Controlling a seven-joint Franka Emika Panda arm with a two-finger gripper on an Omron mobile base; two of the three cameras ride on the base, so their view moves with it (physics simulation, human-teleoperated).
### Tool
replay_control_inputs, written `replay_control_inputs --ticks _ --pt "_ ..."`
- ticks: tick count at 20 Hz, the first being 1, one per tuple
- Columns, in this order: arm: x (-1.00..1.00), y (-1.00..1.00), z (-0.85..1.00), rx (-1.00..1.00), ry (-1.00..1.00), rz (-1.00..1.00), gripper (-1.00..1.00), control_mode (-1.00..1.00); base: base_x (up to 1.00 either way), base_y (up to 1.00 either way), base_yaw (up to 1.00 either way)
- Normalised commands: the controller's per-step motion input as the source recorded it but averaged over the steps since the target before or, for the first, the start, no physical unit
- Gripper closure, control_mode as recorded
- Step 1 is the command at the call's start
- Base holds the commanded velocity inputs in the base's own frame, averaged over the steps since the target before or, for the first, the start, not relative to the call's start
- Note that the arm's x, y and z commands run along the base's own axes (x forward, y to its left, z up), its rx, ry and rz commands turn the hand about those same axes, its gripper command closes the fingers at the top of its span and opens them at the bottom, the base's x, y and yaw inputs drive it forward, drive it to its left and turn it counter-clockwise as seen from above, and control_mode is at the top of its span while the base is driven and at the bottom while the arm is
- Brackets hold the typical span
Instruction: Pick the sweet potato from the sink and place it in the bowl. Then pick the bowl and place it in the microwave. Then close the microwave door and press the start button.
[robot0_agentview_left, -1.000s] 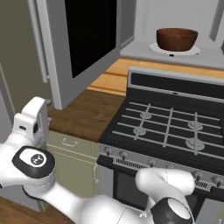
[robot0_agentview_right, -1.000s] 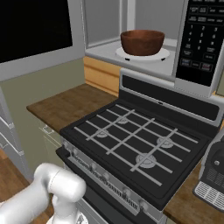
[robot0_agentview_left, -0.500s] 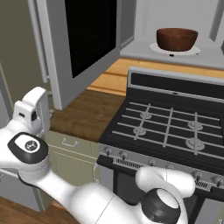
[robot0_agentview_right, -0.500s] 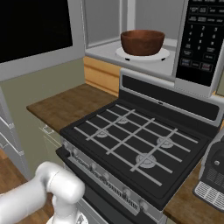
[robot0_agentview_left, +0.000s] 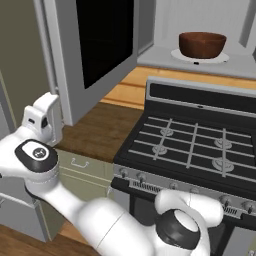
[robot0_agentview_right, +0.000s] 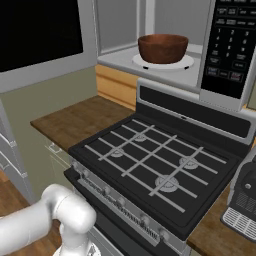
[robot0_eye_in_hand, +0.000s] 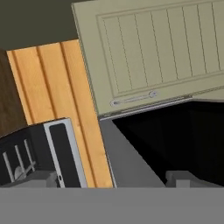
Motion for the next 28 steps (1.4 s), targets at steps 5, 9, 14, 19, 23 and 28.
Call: replay_control_inputs --ticks 5,9,14,19,23,28 --pt "-0.14 -0.79 0.45 0.11 -0.17 0.08 -1.0 -1.0 0.0 0.0 0.0" --pt "-0.12 -0.86 0.51 0.13 -0.16 0.08 -1.0 -1.0 0.0 0.0 0.0" --pt "-0.1 -0.92 0.45 0.13 -0.09 0.06 -1.0 -1.0 0.0 0.0 0.0" --pt "-0.05 -0.94 0.47 0.12 -0.03 0.04 -1.0 -1.0 0.0 0.0 0.0" --pt "0.0 -1.0 0.51 0.12 0.0 0.02 -1.0 -1.0 0.0 0.0 0.0" --pt "0.0 -0.98 0.49 0.11 0.02 0.02 -1.0 -1.0 0.0 0.0 0.0"
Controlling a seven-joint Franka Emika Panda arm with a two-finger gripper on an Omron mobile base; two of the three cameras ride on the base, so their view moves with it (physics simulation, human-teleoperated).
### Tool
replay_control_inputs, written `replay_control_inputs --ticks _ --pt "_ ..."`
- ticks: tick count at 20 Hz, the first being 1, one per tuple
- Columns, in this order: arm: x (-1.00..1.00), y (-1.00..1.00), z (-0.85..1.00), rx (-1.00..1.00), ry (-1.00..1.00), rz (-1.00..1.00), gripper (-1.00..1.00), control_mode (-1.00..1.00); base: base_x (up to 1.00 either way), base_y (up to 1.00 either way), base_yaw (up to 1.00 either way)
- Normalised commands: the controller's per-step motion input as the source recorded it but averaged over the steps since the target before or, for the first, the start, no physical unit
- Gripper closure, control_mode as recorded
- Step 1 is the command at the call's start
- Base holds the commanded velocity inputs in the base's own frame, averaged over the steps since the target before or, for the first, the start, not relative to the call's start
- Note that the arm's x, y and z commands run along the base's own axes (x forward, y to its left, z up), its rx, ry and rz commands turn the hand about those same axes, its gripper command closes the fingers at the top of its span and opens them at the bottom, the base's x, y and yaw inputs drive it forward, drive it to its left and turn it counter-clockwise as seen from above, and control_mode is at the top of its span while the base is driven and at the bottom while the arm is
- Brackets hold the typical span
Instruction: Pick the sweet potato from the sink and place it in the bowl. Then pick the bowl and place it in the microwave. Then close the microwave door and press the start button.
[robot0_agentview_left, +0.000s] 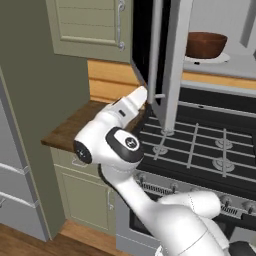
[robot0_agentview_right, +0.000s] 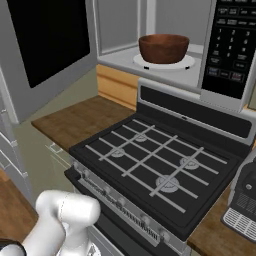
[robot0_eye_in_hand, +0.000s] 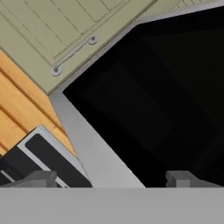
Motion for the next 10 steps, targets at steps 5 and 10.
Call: replay_control_inputs --ticks 5,10 --pt "0.0 -0.94 0.43 0.11 0.05 0.02 -1.0 -1.0 0.0 0.0 0.0" --pt "0.0 -0.97 0.34 0.11 0.04 0.03 -1.0 -1.0 0.0 0.0 0.0"
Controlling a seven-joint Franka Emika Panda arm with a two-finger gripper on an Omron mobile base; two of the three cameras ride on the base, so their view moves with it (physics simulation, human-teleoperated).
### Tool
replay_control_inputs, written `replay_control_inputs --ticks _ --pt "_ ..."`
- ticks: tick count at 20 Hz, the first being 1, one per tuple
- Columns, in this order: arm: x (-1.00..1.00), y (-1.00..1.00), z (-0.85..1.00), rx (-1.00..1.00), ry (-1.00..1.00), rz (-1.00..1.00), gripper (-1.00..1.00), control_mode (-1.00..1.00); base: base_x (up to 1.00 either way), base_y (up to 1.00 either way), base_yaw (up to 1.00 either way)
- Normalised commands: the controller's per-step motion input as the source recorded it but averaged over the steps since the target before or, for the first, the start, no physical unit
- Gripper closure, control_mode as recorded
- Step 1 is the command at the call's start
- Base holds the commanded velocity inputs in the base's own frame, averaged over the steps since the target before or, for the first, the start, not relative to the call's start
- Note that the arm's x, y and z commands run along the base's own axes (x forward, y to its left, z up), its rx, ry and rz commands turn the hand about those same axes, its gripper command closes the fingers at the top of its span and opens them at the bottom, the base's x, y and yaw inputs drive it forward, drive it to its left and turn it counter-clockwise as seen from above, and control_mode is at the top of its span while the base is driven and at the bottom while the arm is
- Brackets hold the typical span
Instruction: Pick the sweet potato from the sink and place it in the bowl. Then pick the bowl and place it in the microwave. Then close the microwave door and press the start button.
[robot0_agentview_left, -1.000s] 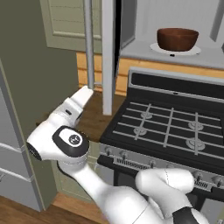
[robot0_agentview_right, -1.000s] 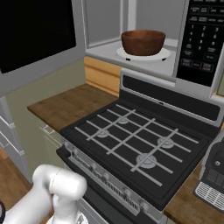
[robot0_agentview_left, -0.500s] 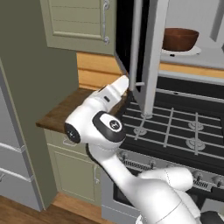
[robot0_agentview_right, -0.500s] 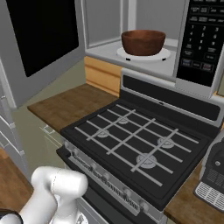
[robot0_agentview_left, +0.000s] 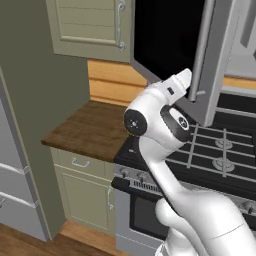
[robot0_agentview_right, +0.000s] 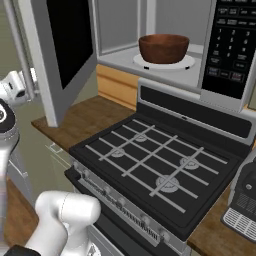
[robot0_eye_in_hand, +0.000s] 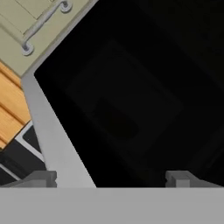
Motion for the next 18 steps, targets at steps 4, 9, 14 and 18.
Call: replay_control_inputs --ticks 4,9,14,18 --pt "0.11 -0.94 0.19 0.12 0.01 0.04 -1.0 -1.0 0.0 0.0 0.0" --pt "0.22 -0.98 0.01 0.09 0.0 0.01 -1.0 -1.0 0.0 0.0 0.0" --pt "0.32 -0.88 0.0 0.09 0.0 0.02 -1.0 -1.0 0.0 0.0 0.0" --pt "0.34 -0.73 0.1 0.14 0.0 0.06 -1.0 -1.0 0.0 0.0 0.0"
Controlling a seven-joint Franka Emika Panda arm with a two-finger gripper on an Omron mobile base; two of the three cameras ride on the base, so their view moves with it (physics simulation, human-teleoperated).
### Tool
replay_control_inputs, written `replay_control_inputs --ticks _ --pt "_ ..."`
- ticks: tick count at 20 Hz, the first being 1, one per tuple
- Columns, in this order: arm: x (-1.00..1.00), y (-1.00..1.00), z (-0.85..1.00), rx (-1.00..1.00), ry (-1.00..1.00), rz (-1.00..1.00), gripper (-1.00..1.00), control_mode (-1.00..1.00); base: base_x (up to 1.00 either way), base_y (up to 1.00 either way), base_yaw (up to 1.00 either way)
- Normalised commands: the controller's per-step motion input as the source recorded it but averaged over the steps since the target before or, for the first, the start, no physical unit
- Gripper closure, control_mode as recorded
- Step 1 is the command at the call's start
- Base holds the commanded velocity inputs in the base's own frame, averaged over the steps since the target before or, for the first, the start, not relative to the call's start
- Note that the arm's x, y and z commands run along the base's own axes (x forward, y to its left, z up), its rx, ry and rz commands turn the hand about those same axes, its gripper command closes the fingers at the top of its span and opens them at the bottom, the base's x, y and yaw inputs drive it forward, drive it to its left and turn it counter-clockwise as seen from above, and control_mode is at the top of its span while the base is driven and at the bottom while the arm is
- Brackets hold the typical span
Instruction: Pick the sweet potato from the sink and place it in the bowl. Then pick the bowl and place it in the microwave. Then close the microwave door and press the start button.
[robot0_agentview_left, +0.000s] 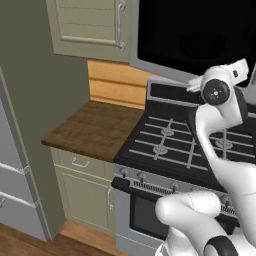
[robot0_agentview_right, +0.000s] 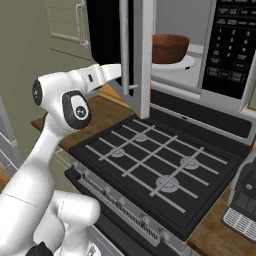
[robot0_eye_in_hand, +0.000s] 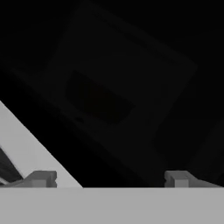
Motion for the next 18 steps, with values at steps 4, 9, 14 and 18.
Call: replay_control_inputs --ticks 4,9,14,18 --pt "0.49 -0.65 0.03 0.19 0.0 0.11 -1.0 -1.0 0.0 0.0 0.0" --pt "0.53 -0.59 0.0 0.17 0.0 0.11 -1.0 -1.0 0.0 0.0 0.0" --pt "0.48 -0.49 0.01 0.14 0.0 0.08 -1.0 -1.0 0.0 0.0 0.0" --pt "0.4 -0.47 0.0 0.12 -0.04 0.06 -1.0 -1.0 0.0 0.0 0.0"
